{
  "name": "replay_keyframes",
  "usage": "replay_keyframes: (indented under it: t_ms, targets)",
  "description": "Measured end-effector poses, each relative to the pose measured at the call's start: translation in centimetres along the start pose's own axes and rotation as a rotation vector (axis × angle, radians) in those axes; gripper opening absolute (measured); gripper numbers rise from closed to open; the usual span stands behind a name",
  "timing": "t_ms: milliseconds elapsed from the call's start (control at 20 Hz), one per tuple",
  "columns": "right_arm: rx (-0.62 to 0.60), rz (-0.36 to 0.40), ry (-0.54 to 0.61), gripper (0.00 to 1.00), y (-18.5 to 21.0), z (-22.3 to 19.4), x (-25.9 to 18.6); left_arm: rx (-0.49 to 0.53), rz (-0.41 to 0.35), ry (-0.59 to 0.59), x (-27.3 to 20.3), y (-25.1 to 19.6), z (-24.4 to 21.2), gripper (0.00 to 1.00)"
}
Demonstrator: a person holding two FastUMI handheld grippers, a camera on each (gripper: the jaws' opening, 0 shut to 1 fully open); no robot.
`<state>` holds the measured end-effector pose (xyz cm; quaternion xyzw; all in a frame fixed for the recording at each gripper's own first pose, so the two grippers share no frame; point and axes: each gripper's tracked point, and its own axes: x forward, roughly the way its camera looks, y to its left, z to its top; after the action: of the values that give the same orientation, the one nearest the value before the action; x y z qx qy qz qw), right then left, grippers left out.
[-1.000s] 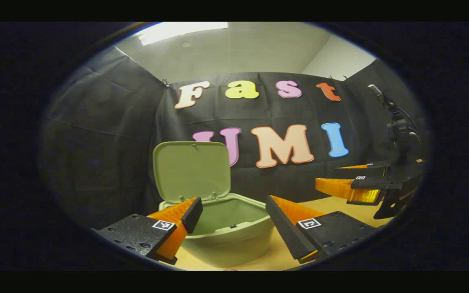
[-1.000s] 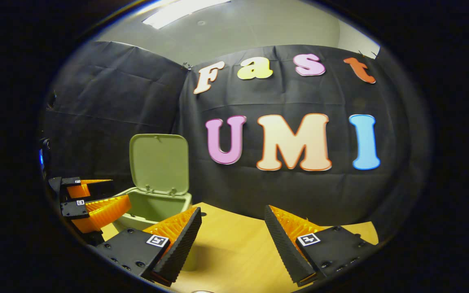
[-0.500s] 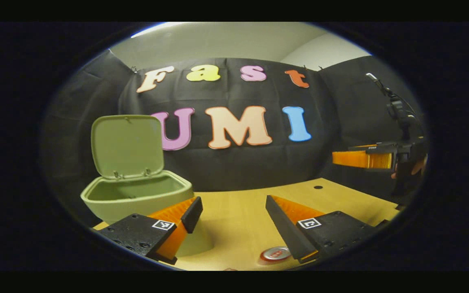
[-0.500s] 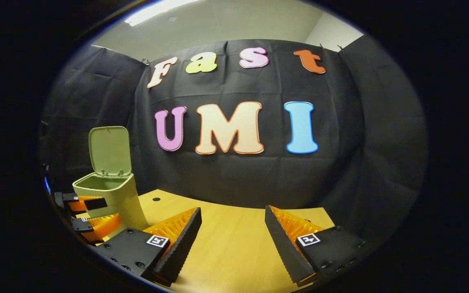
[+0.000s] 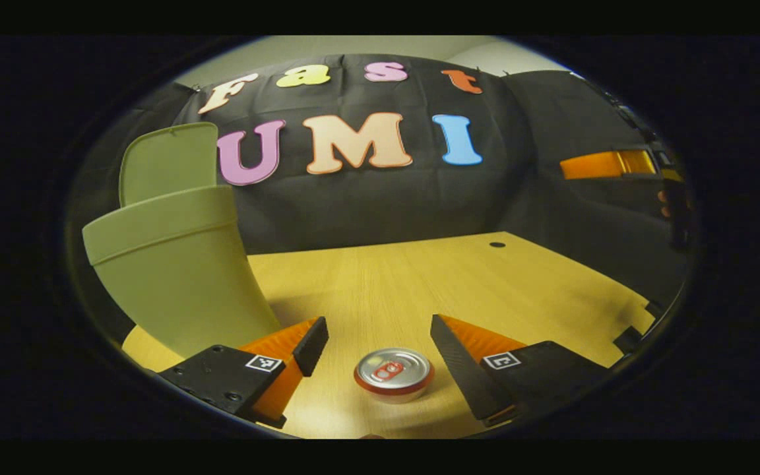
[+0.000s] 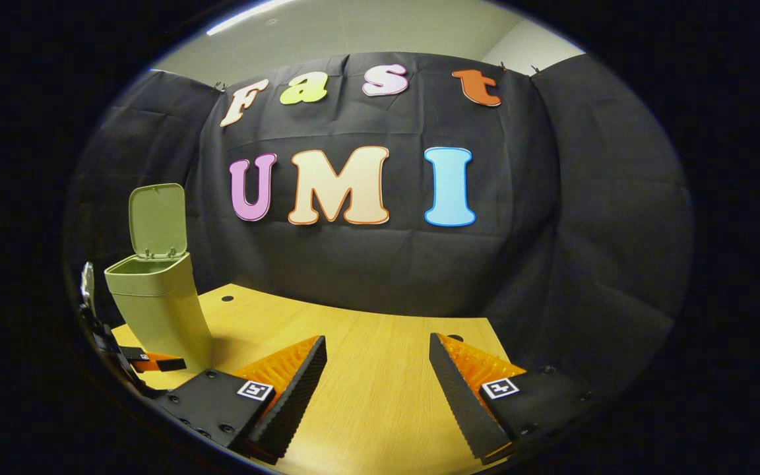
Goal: Press the lid of the desktop garbage bin to open it, pick up the crumpled paper on the desktop and throw it into the bin, then pick up the pop can on the desktop and drop it into the bin, and finally close the garbage bin lid.
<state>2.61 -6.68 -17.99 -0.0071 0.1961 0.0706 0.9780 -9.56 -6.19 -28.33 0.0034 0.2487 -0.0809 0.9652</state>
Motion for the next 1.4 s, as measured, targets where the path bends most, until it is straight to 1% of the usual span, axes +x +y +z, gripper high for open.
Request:
replay_keyframes:
  t_ms: [250, 350, 450, 500, 600, 750, 950, 1150, 1400]
  targets:
    - [-0.022, -0.005, 0.003, 0.98, -0.5, 0.0, -0.7, -0.004, 0.014, 0.118, 0.6, -0.5, -5.2, 0.94]
    - [-0.030, -0.003, -0.001, 0.98, -0.6, 0.0, -0.8, -0.009, 0.013, 0.145, 0.5, -0.7, -6.2, 0.97]
    - [-0.033, 0.000, -0.001, 1.00, -0.7, 0.1, -0.9, -0.013, 0.017, 0.154, 0.3, -0.4, -6.3, 0.91]
    - [-0.033, 0.003, -0.002, 0.98, -0.6, 0.0, -0.9, -0.020, 0.011, 0.167, 0.6, -0.7, -6.2, 0.77]
    - [-0.032, 0.009, -0.002, 1.00, -0.7, 0.0, -1.0, -0.011, 0.025, 0.135, 0.7, 0.0, -3.8, 0.76]
    - [-0.020, 0.029, 0.002, 1.00, -0.5, -0.1, -1.0, -0.007, 0.041, 0.038, 0.9, 1.5, 1.8, 0.75]
    - [0.016, 0.058, 0.001, 0.99, 1.1, -0.2, -1.1, -0.005, 0.038, -0.085, 1.7, 2.7, 9.0, 0.75]
    - [0.026, 0.075, 0.004, 0.98, 2.0, -0.6, -1.0, 0.007, 0.064, -0.183, 2.2, 4.7, 15.1, 0.75]
    - [0.052, 0.081, 0.014, 0.98, 2.6, -0.9, -0.8, 0.022, 0.109, -0.282, 2.6, 7.7, 20.8, 0.75]
